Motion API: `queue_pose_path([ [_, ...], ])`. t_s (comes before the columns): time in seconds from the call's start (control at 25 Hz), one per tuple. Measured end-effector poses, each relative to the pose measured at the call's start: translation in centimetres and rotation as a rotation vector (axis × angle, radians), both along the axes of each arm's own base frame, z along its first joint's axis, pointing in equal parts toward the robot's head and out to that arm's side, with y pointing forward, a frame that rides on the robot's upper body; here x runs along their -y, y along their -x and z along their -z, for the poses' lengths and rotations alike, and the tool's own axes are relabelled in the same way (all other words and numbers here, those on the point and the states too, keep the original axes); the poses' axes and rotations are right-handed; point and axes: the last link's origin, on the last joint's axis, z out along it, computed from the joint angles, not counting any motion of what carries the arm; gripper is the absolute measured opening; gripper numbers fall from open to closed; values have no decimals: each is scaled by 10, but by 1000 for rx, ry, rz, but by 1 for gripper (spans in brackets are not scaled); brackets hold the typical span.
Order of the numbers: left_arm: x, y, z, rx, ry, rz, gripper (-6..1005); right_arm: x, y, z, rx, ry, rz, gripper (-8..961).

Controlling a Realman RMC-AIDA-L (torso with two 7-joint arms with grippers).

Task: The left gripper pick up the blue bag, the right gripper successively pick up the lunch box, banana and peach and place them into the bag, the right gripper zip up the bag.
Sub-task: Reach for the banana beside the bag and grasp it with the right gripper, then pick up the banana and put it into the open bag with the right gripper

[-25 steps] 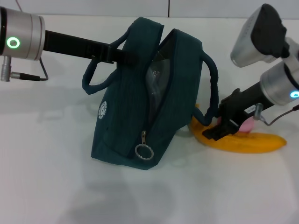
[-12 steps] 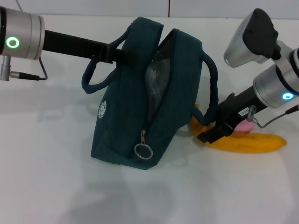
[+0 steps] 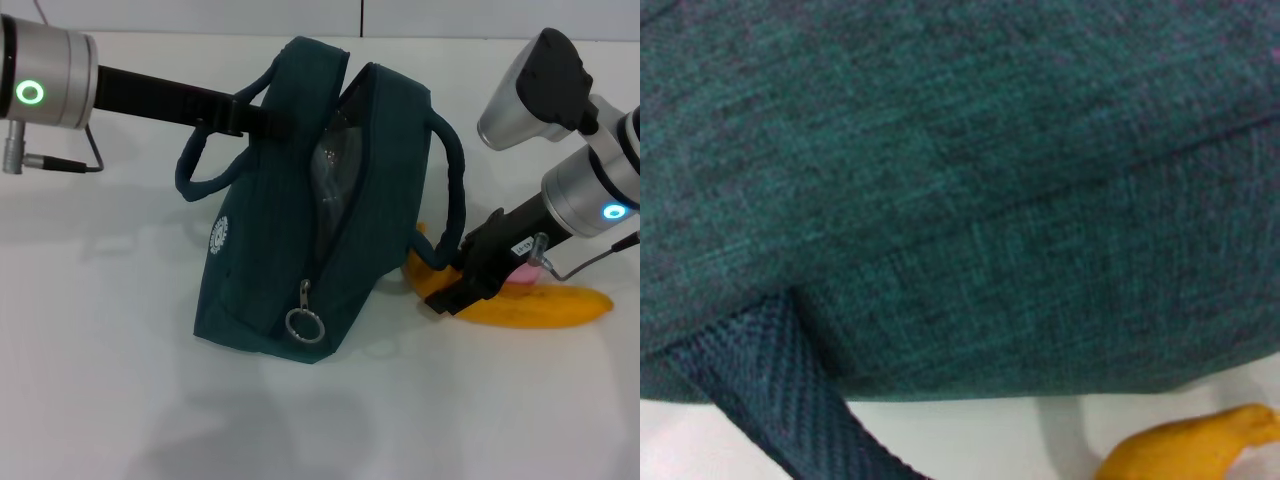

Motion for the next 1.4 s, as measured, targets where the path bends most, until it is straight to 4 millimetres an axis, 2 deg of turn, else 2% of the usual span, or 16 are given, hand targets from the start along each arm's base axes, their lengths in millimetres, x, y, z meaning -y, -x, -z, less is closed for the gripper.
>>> queue_pose_path([
  [0.32, 0, 0, 1, 1, 2, -1, 55, 2, -4, 1, 13, 16, 18, 597],
  [0.52, 1, 0, 1, 3, 3, -1, 55, 2, -6, 2, 19, 29, 36, 457],
  [0.88, 1, 0, 2, 3, 4, -2, 55, 2, -10, -1, 13, 25, 54, 455],
  [1.16, 1, 0, 2, 4, 6, -6, 56, 0, -15, -27, -85, 6, 147, 454],
  [1.4, 0, -2, 2, 6, 6, -2, 56, 5, -33, -65, -275, -24, 240, 453],
])
